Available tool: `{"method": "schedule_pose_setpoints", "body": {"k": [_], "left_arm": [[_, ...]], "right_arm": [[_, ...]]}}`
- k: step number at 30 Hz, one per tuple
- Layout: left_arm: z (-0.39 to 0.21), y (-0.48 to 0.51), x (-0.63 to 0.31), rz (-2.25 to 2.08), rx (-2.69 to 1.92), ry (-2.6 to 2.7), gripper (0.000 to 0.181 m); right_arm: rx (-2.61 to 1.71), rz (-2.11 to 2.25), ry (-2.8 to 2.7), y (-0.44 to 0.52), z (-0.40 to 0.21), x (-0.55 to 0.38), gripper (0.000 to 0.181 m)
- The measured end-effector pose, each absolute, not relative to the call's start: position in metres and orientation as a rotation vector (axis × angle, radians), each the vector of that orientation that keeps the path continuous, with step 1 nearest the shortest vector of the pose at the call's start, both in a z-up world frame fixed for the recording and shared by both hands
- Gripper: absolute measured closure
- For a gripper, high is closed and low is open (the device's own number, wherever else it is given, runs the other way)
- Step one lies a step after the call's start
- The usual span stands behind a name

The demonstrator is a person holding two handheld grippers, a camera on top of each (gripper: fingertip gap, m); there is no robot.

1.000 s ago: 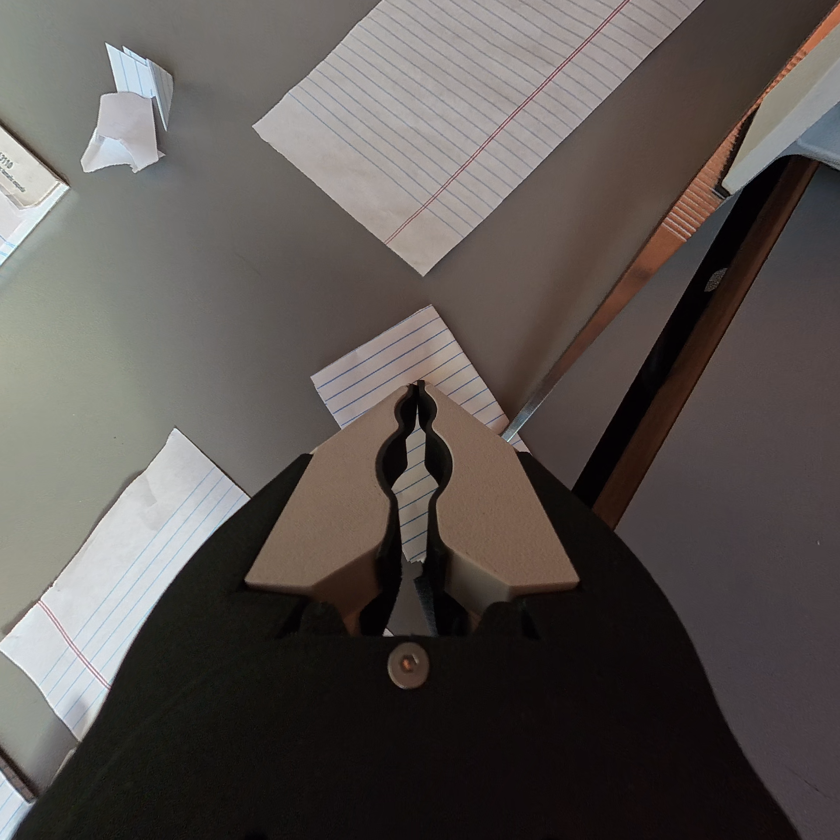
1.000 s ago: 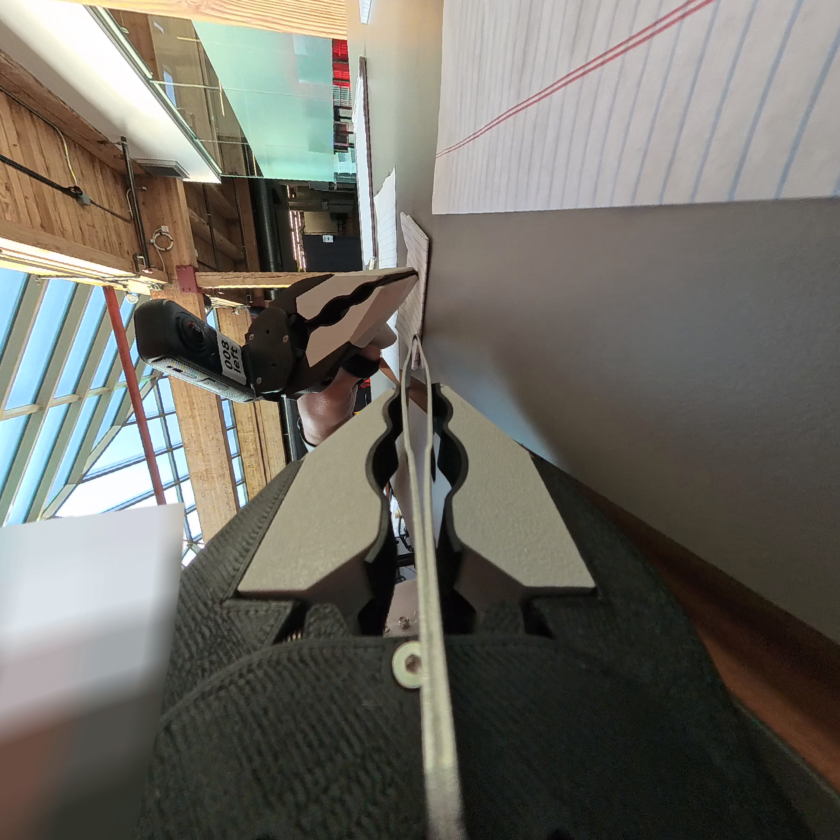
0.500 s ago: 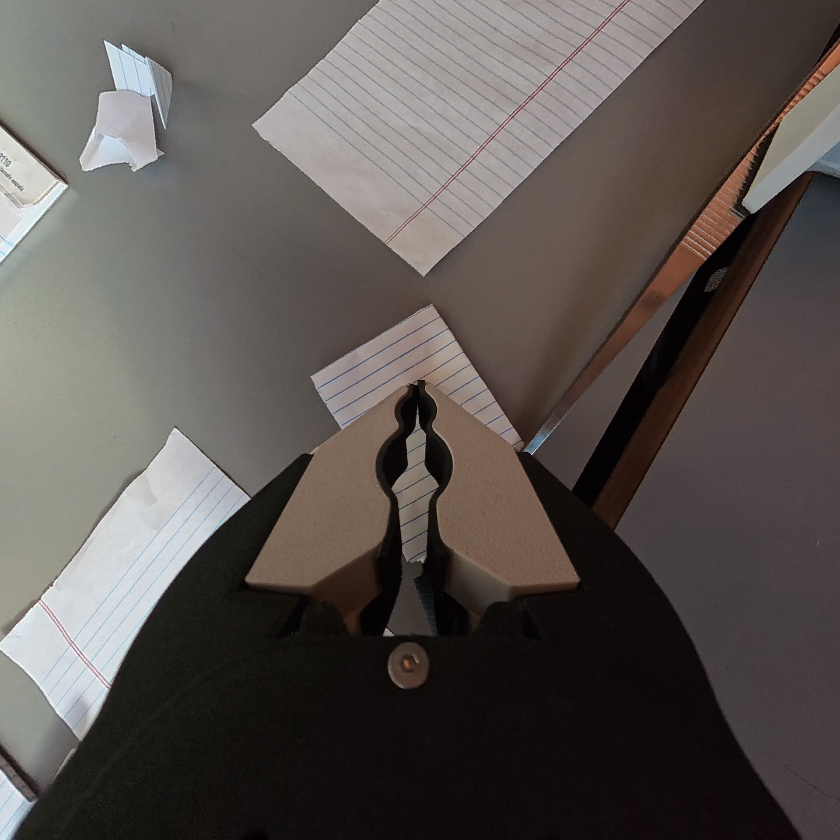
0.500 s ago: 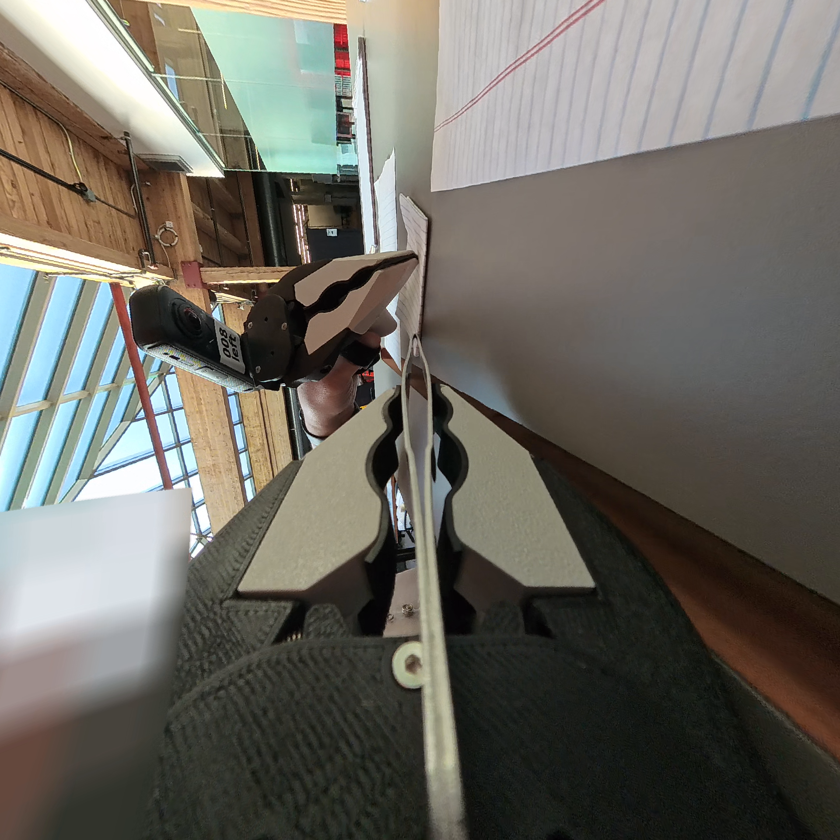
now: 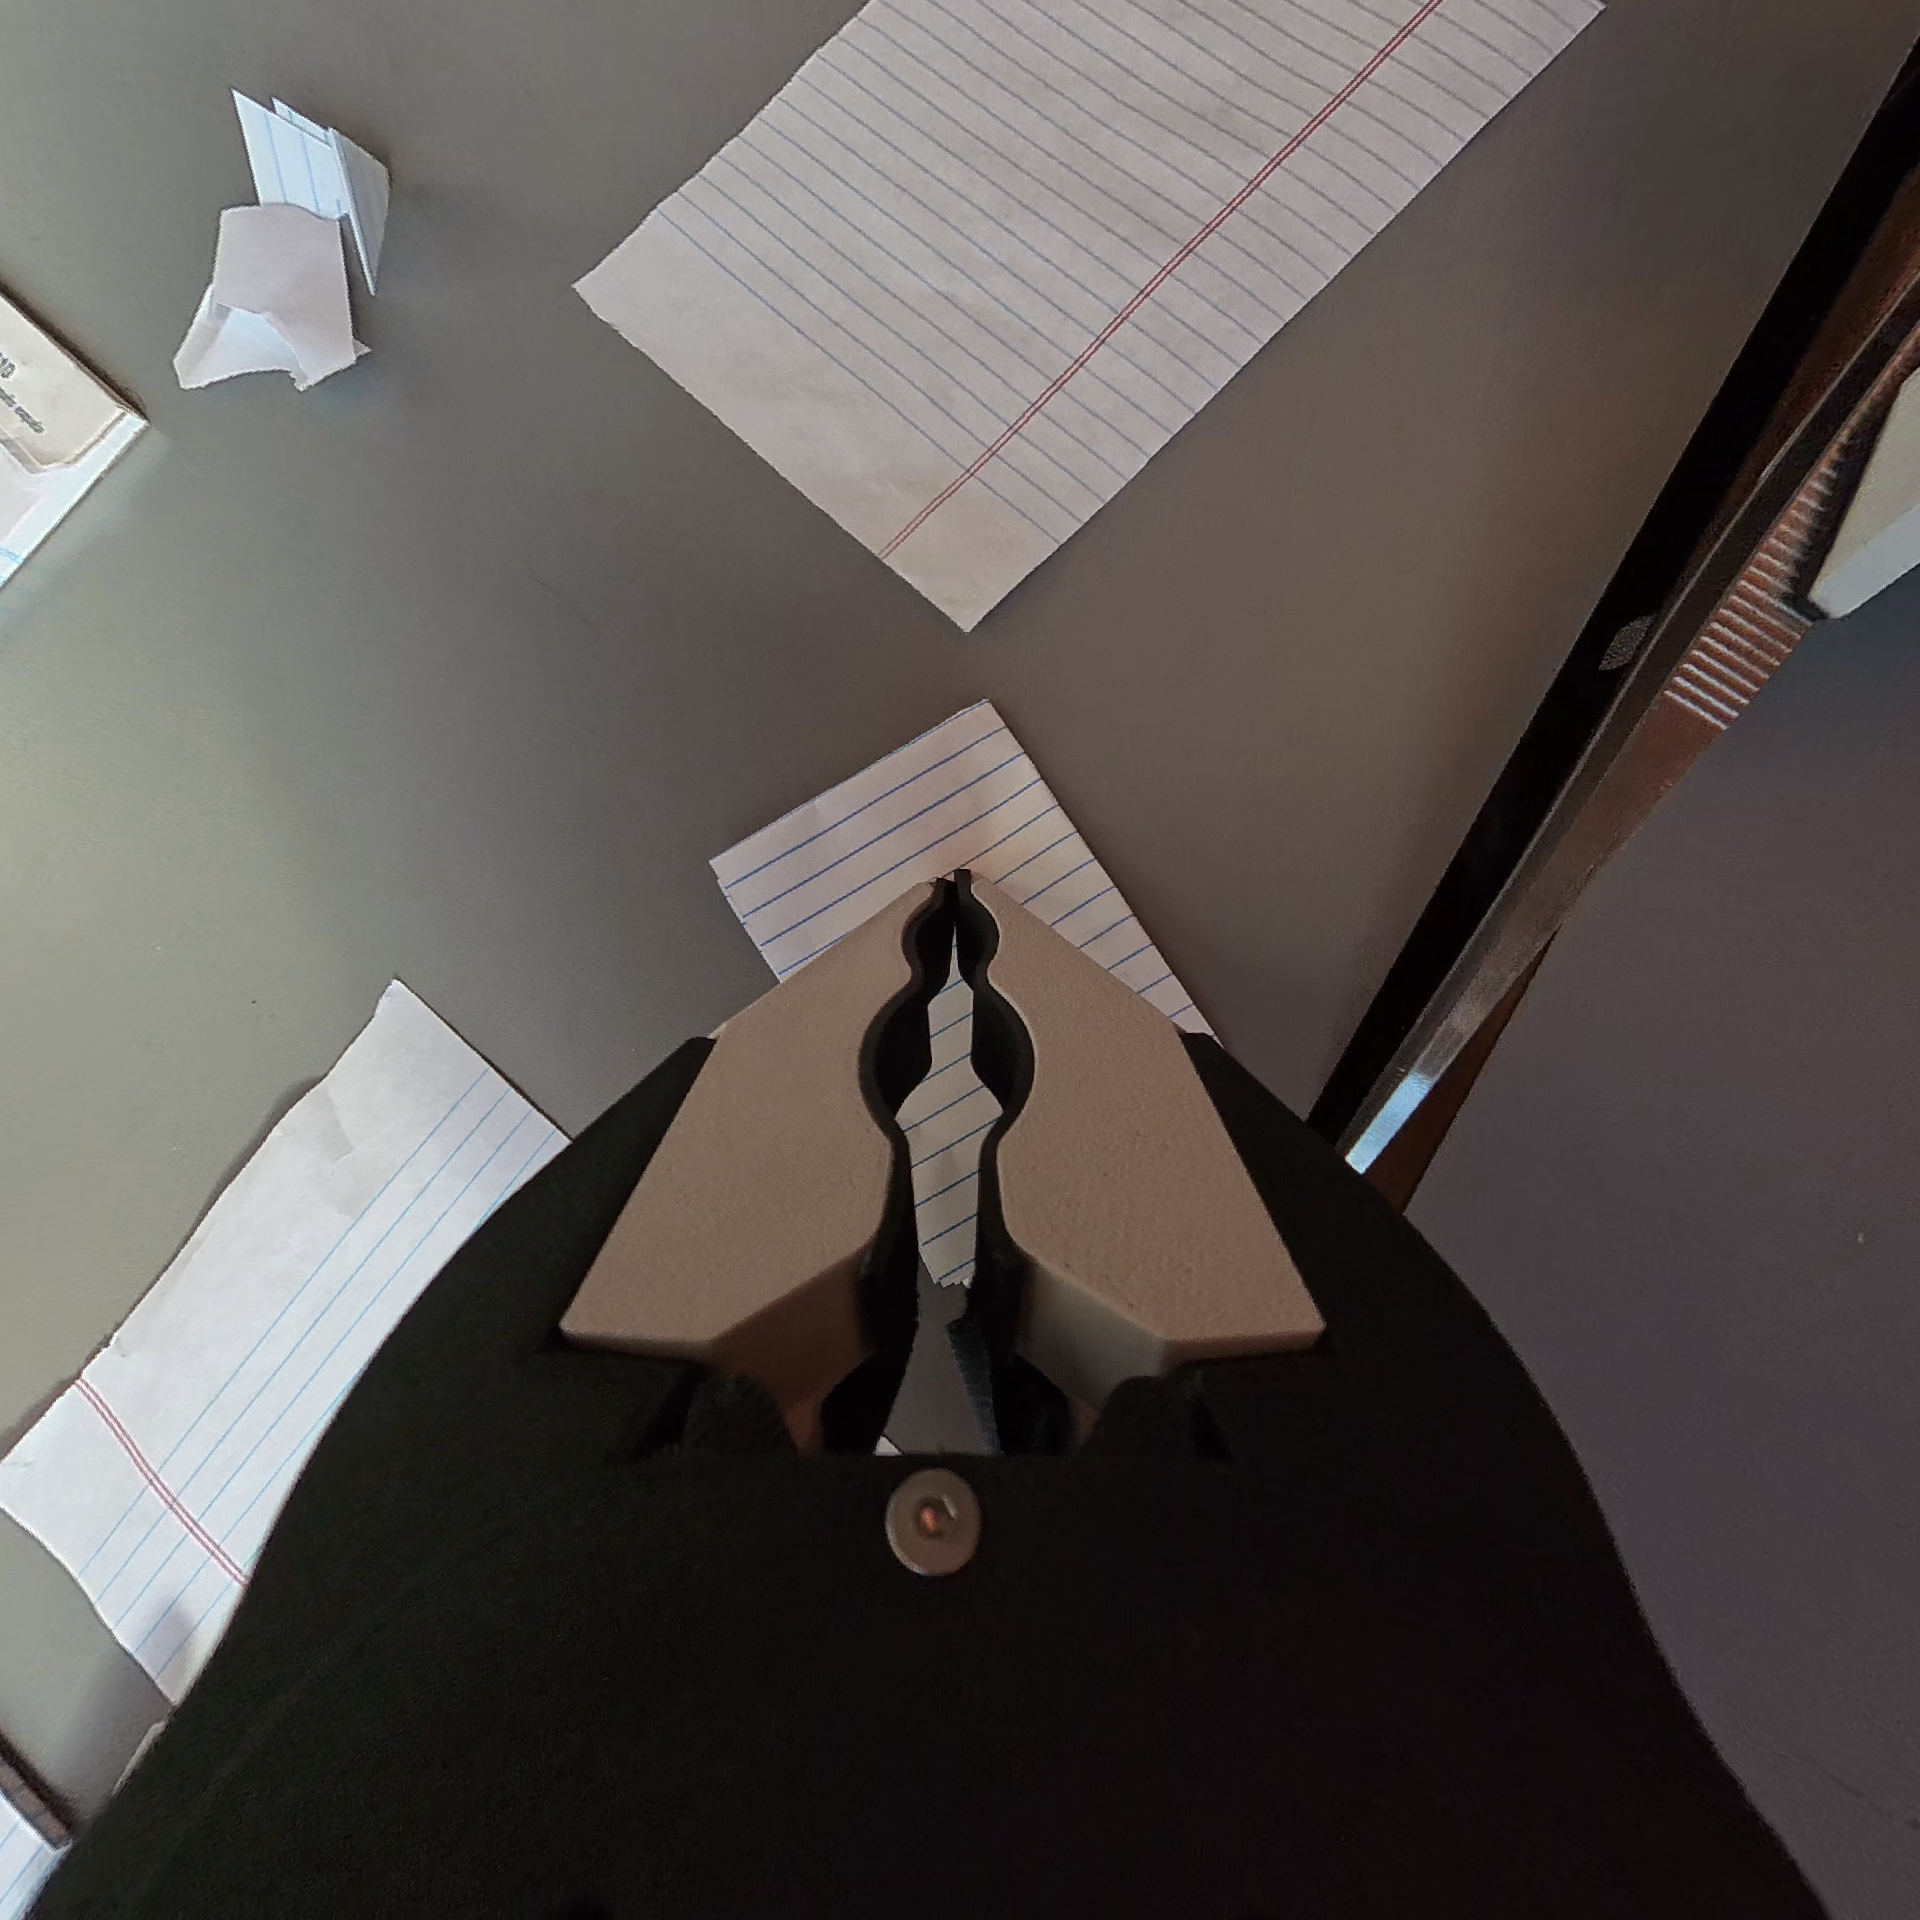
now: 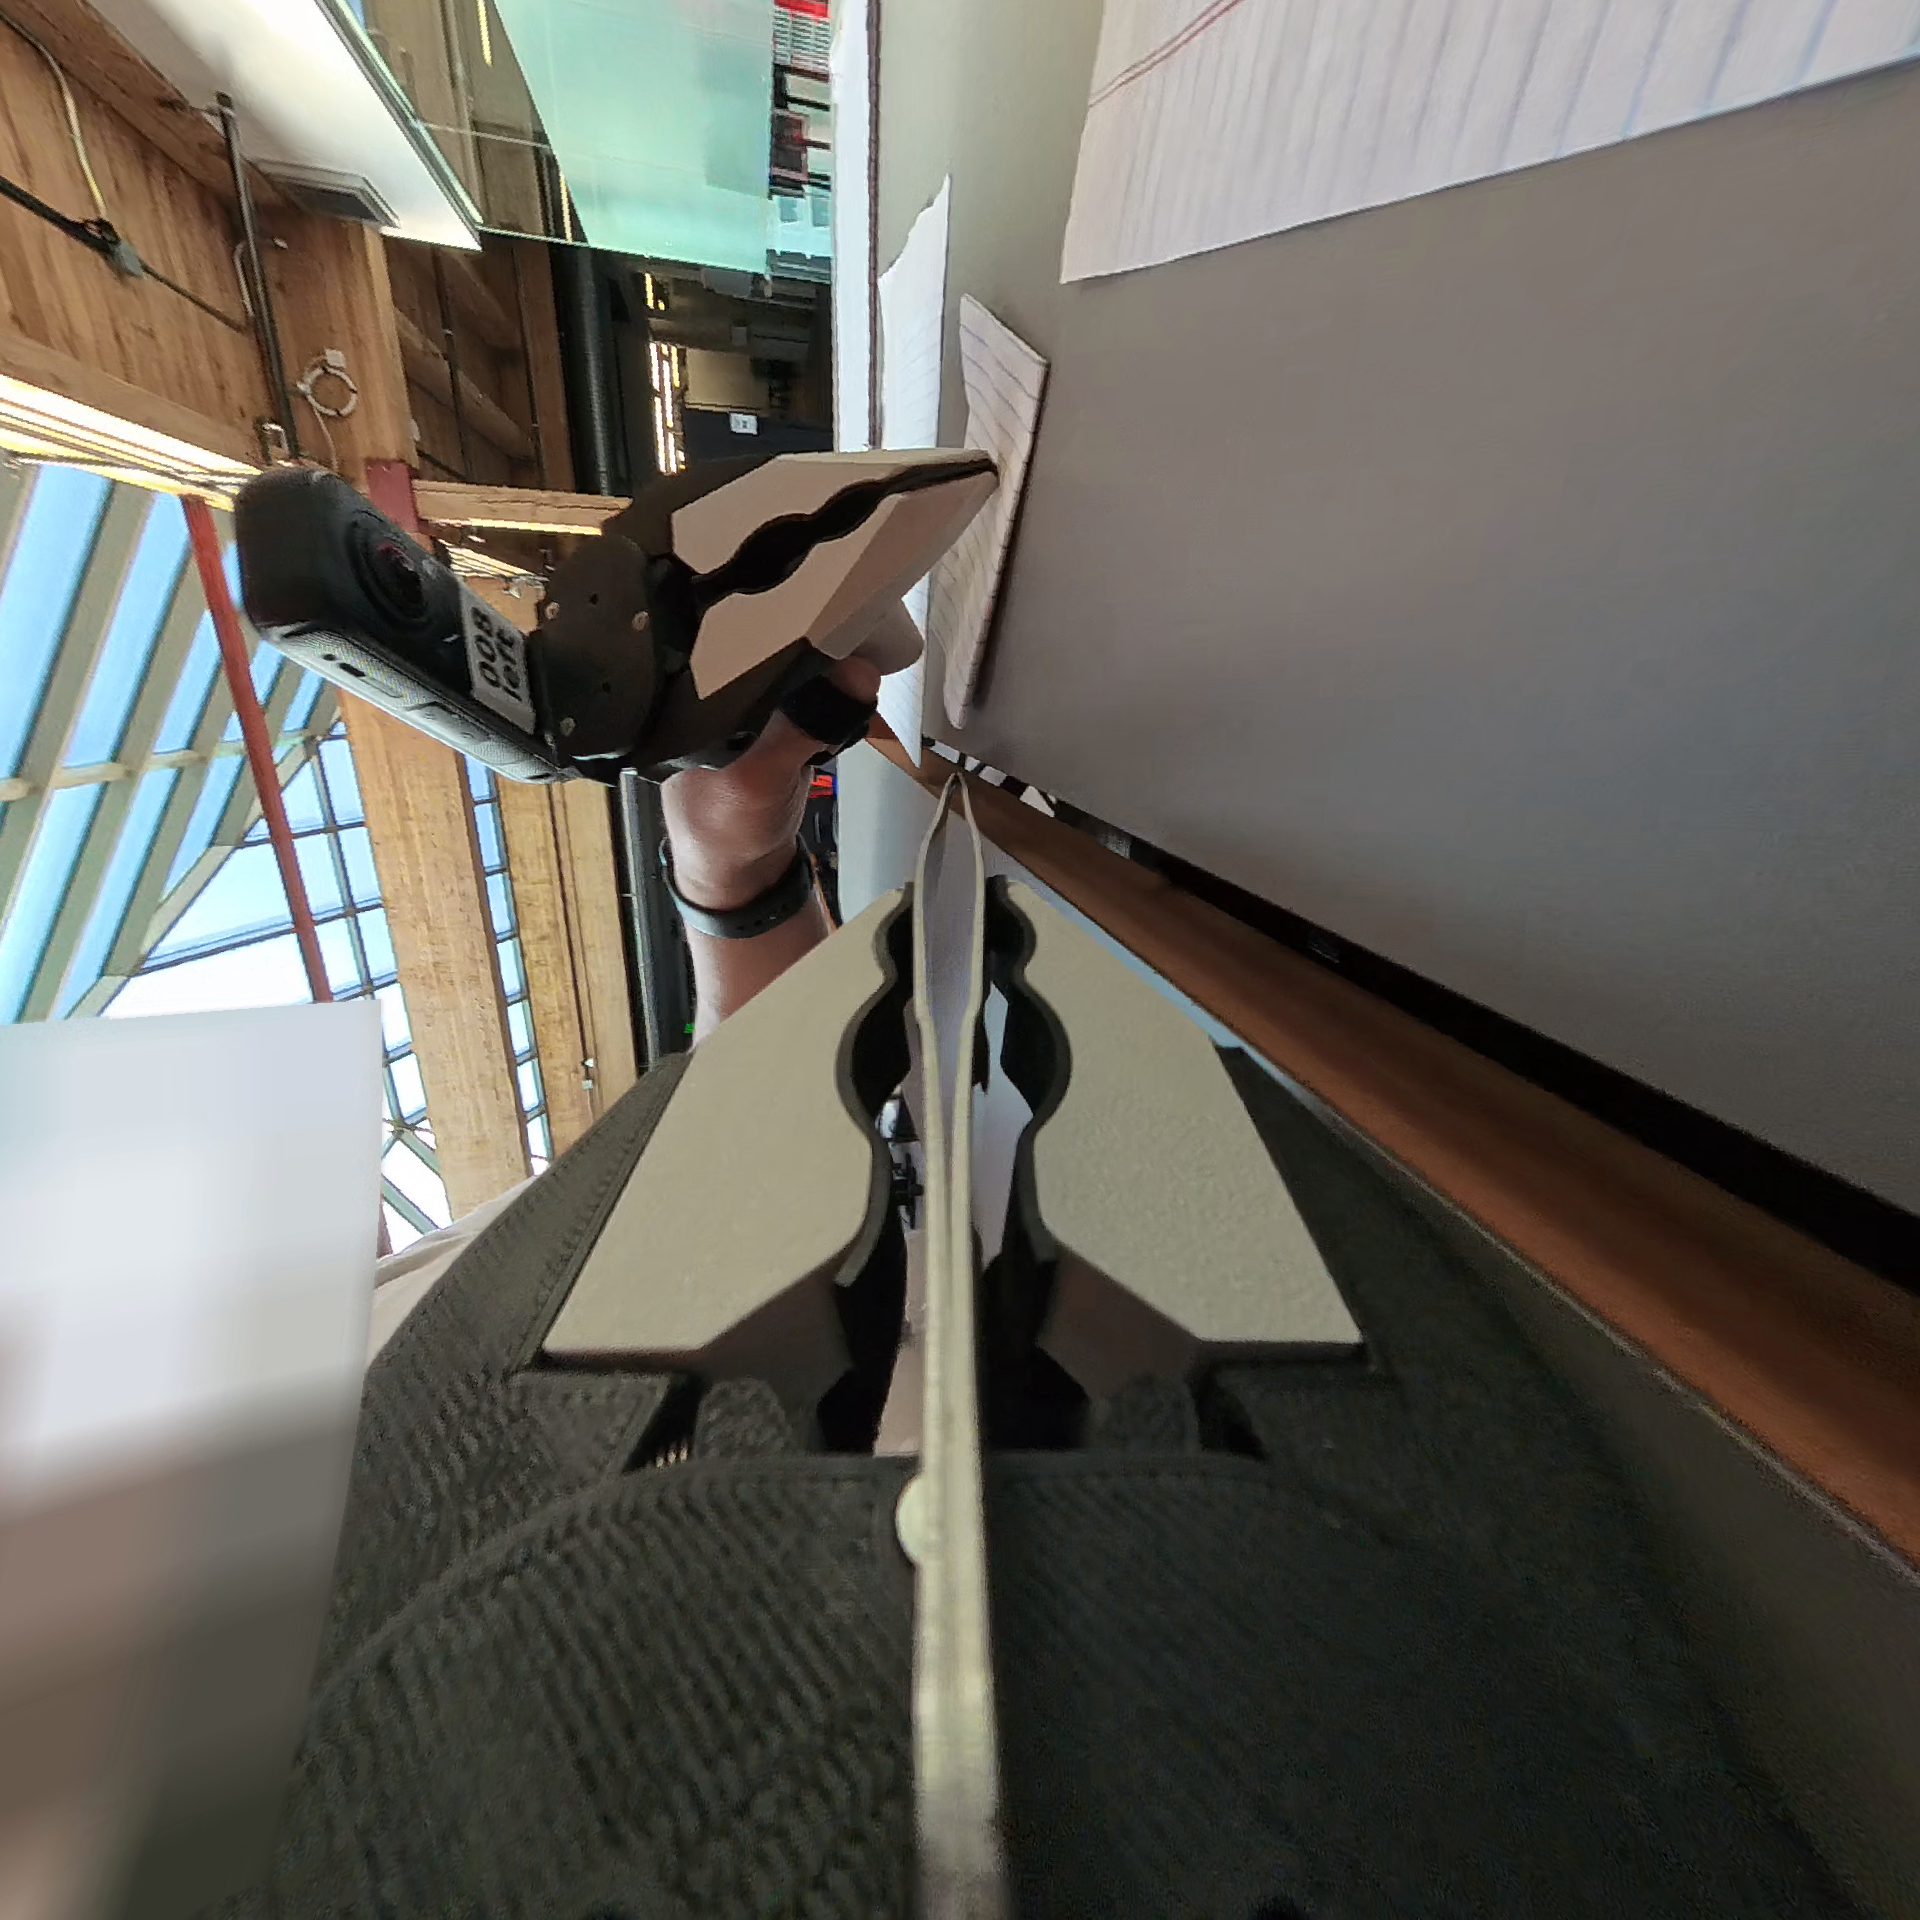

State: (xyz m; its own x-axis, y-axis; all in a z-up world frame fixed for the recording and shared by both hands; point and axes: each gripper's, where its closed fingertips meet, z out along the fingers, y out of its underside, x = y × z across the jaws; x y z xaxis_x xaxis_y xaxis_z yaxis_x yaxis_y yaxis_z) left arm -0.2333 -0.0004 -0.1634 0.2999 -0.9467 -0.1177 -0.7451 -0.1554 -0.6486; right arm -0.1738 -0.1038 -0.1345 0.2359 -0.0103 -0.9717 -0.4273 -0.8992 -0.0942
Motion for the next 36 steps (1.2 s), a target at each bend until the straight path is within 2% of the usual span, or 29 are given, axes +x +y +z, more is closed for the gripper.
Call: {"method": "schedule_pose_setpoints", "body": {"k": [6,10,11,14,17,18,21,31,36], "left_arm": [[-0.161,0.001,-0.232,-0.535,-1.961,1.464,0.181],[-0.119,0.004,-0.23,-0.712,-1.889,1.347,0.181],[-0.102,-0.002,-0.227,-0.811,-1.843,1.339,0.178],[-0.058,-0.049,-0.212,-1.226,-1.707,1.456,0.152],[-0.055,-0.09,-0.201,-1.367,-1.651,1.708,0.138],[-0.055,-0.101,-0.198,-1.391,-1.622,1.785,0.142],[-0.054,-0.118,-0.189,-1.445,-1.557,1.91,0.171],[-0.036,-0.164,-0.158,-1.491,-1.326,2.226,0.175],[-0.031,-0.191,-0.136,-1.463,-1.176,2.392,0.175]], "right_arm": [[-2.041,1.691,0.418,-0.093,-0.117,-0.152,0.17],[-1.956,1.594,0.274,-0.088,-0.103,-0.141,0.17],[-1.935,1.569,0.214,-0.089,-0.097,-0.14,0.17],[-1.841,1.46,-0.03,-0.094,-0.073,-0.145,0.17],[-1.745,1.301,-0.324,-0.108,-0.047,-0.156,0.17],[-1.727,1.245,-0.407,-0.113,-0.041,-0.16,0.17],[-1.7,1.082,-0.541,-0.124,-0.031,-0.16,0.17],[-1.592,0.955,-0.462,-0.17,-0.01,-0.127,0.17],[-1.538,0.88,-0.381,-0.196,0.008,-0.113,0.163]]}}
